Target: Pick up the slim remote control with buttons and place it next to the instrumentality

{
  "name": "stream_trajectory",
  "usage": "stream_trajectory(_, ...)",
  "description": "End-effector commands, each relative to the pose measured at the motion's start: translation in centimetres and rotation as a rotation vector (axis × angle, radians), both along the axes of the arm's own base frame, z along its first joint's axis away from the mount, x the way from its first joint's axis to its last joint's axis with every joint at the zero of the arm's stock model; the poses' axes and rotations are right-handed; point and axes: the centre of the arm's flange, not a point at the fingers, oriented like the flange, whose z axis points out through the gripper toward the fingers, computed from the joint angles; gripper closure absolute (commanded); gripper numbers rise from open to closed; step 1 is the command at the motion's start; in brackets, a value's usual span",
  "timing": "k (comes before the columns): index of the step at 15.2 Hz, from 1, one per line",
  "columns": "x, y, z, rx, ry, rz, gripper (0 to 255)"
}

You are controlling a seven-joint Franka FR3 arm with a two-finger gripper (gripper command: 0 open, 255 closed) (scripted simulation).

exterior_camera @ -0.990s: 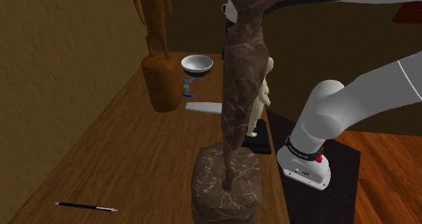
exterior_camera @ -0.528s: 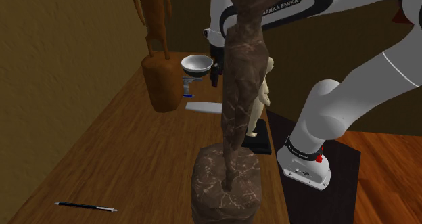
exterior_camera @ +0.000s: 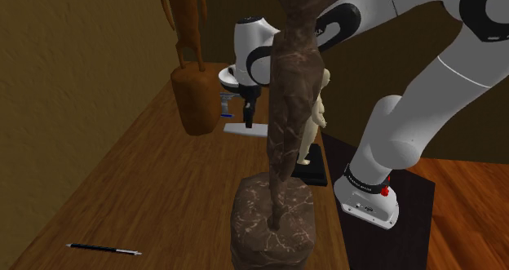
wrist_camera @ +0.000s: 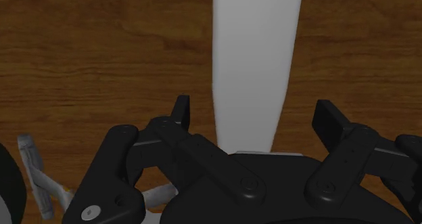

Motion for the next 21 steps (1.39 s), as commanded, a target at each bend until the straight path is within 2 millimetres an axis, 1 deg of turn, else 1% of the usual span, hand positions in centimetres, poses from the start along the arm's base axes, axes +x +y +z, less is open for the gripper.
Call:
stream_trajectory(1,0.0,0.4,-1.5,-0.001,0.003,0.014,0)
stream_trajectory(6,0.0,0.4,-4.1,-0.001,0.003,0.014,0)
stream_trajectory(7,0.0,0.4,-4.9,-0.001,0.003,0.014,0)
stream_trajectory(15,0.0,0.4,-4.9,-0.001,0.003,0.014,0)
stream_trajectory(16,0.0,0.4,-4.9,-0.001,0.003,0.014,255)
stream_trajectory(21,0.0,0.4,-4.9,-0.001,0.003,0.014,255)
